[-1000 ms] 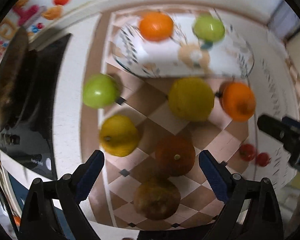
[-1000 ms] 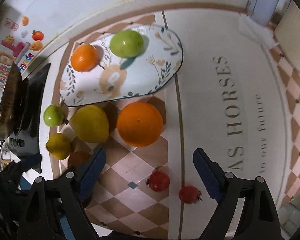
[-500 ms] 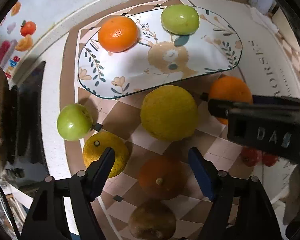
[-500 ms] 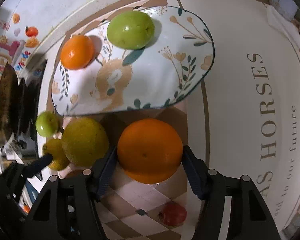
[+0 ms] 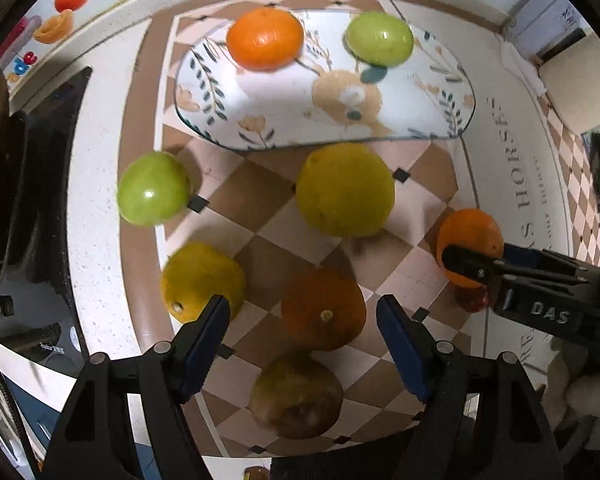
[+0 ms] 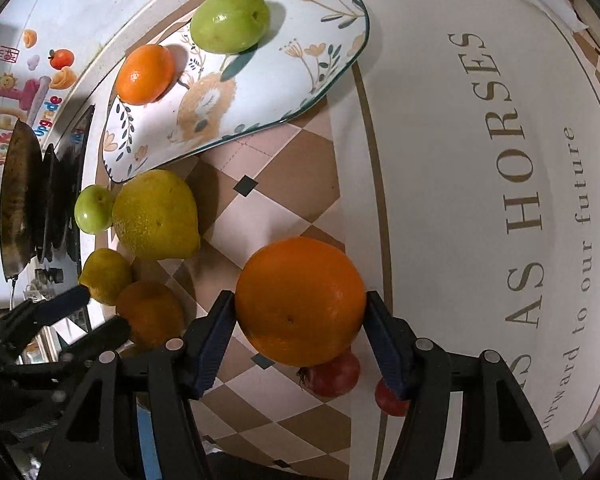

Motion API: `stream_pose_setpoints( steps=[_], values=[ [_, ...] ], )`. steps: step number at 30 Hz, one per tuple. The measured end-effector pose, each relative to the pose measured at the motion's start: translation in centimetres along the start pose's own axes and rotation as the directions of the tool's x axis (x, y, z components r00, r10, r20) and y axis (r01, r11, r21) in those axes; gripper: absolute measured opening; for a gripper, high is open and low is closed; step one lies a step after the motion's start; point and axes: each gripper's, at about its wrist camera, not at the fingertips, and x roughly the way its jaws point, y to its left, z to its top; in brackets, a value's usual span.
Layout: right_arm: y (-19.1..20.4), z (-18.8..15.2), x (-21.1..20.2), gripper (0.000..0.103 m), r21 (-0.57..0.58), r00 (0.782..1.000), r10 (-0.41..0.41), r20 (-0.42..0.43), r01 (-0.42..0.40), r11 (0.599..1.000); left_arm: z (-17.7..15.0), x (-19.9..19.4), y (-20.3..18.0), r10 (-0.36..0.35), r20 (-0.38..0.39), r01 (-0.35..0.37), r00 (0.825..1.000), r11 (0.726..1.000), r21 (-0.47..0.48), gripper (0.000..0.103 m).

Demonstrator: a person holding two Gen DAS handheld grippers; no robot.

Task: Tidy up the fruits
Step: 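Grasp the dark orange with the left tool while the right tool grasps the large orange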

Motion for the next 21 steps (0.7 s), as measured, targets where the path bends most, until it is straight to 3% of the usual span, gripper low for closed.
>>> stream_pose_setpoints(
  steps=[8,10,11,17,21],
  values=[
    [-0.3,-0.2,-0.1,0.067,-0.001,1.000,0.009,-0.007,-0.009,1.000,0.6,4.0,-1.2,0.003,-0.102,-0.001,0.995,1.000,0.020,0.074],
    [-0.2,-0.1,0.0,0.067,-0.004,1.000,0.008,-0.008,-0.008,1.000,0.8,4.6,-1.3,0.008,-0.103,-0.006,0.995,1.000,0.019,0.066],
    [-0.1,-0.1,-0.1,0.067,-0.008,1.000,0.006,-0.007,-0.006,1.000,0.7,4.7,-1.4,0.010,-0.104,-0.008,0.994,1.000,0.020,0.053],
    [1.0,0.1,0.1,0.066,-0.040,1.000,-0.019,0.003,0.019,0.999,0.7,3.8,-1.6,0.038,-0.046,-0.037,0.998,0.999,0.011,0.051],
    [1.2,0.3,-1.1,0.066,-0.023,0.999,0.016,0.029,-0.015,1.000,1.1,0.2,-1.9,0.013,0.032,-0.013,0.999,1.000,-0.001,0.051]
  ],
)
